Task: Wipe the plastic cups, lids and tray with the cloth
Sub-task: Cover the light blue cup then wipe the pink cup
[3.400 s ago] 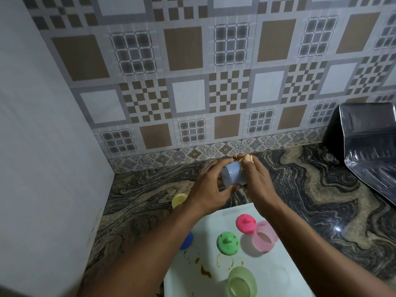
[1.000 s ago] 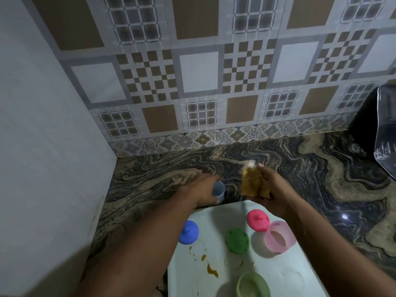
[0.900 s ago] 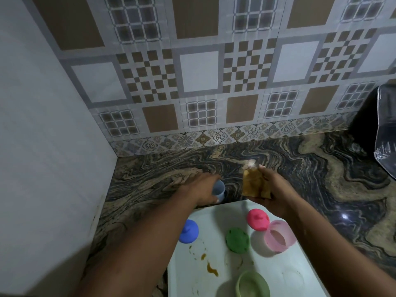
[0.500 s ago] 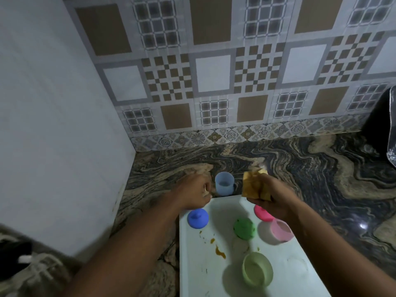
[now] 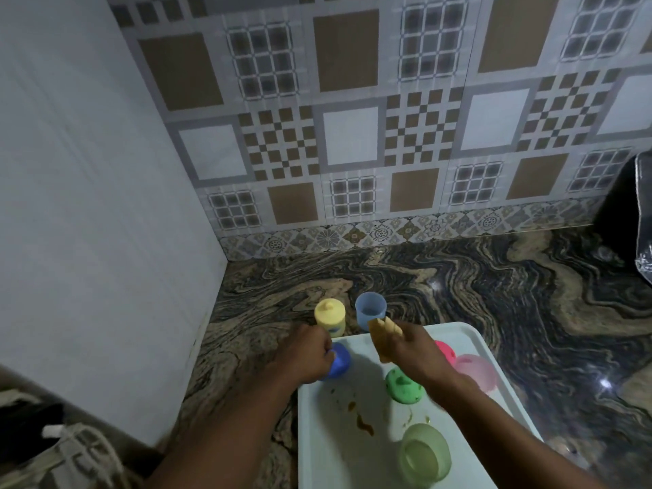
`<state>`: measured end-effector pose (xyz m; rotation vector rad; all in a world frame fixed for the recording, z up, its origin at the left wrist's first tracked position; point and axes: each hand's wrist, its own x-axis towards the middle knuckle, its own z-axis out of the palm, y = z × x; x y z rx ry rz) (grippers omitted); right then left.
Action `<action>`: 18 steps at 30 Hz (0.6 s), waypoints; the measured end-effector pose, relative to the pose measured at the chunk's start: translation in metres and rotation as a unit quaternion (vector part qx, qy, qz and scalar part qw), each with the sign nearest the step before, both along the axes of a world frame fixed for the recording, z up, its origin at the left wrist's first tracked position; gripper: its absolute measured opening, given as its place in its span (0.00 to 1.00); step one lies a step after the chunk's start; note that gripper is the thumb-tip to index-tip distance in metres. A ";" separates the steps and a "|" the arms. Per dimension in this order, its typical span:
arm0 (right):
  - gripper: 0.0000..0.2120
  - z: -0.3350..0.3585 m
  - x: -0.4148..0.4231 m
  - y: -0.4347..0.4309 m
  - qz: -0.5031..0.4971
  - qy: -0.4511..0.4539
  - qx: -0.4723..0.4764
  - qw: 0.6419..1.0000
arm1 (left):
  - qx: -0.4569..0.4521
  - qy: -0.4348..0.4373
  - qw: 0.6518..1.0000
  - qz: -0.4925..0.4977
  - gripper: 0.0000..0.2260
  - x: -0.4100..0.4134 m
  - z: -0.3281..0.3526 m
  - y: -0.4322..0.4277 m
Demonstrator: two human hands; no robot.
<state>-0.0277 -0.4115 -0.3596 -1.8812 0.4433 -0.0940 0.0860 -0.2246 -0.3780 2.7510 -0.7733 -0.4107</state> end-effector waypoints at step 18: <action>0.32 0.024 0.006 0.024 -0.128 -0.039 0.443 0.886 | -0.294 0.026 0.947 0.123 0.05 -0.011 0.030 -0.044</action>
